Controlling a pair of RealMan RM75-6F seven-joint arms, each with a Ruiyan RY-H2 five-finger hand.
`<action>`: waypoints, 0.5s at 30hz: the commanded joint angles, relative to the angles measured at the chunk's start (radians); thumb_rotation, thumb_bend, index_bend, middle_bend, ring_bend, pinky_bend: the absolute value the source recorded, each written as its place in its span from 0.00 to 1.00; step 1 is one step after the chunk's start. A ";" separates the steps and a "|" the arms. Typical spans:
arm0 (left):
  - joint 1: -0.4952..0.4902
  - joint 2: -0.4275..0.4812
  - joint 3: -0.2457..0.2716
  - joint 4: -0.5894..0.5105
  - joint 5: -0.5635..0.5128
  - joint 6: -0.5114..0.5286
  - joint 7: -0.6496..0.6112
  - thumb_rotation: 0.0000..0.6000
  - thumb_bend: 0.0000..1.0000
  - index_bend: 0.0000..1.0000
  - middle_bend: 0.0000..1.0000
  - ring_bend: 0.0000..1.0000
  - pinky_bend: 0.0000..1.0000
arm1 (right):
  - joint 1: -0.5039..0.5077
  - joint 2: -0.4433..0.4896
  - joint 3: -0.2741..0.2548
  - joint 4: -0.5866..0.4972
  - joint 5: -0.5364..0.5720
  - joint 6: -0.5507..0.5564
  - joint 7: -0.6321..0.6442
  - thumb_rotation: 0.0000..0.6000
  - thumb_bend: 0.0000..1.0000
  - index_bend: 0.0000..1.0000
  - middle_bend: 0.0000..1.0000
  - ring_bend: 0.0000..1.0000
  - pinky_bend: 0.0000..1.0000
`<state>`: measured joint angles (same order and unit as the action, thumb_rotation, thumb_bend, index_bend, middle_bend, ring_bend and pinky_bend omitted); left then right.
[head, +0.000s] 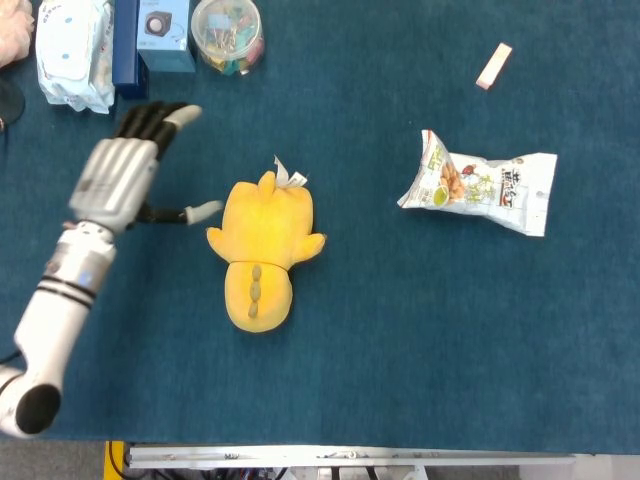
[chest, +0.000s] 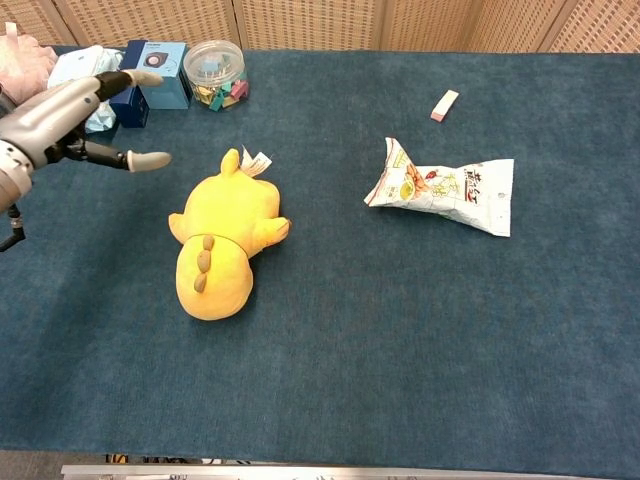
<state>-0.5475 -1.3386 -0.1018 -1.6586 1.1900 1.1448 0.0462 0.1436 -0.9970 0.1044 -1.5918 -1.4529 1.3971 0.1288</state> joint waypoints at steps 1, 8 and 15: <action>0.080 0.031 0.022 -0.044 0.039 0.116 0.020 0.94 0.01 0.13 0.12 0.08 0.00 | 0.005 -0.003 -0.001 0.001 0.002 -0.009 -0.001 1.00 0.18 0.49 0.52 0.38 0.41; 0.195 0.066 0.048 -0.069 0.086 0.277 0.040 1.00 0.01 0.16 0.15 0.09 0.00 | 0.017 0.002 -0.008 -0.006 0.000 -0.039 -0.007 1.00 0.18 0.49 0.52 0.38 0.41; 0.290 0.115 0.073 -0.113 0.113 0.368 0.039 1.00 0.01 0.16 0.16 0.09 0.00 | 0.029 -0.009 -0.010 -0.006 -0.017 -0.043 -0.003 1.00 0.18 0.49 0.52 0.38 0.41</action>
<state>-0.2706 -1.2344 -0.0359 -1.7613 1.2934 1.4992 0.0814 0.1709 -1.0049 0.0944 -1.5979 -1.4682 1.3546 0.1249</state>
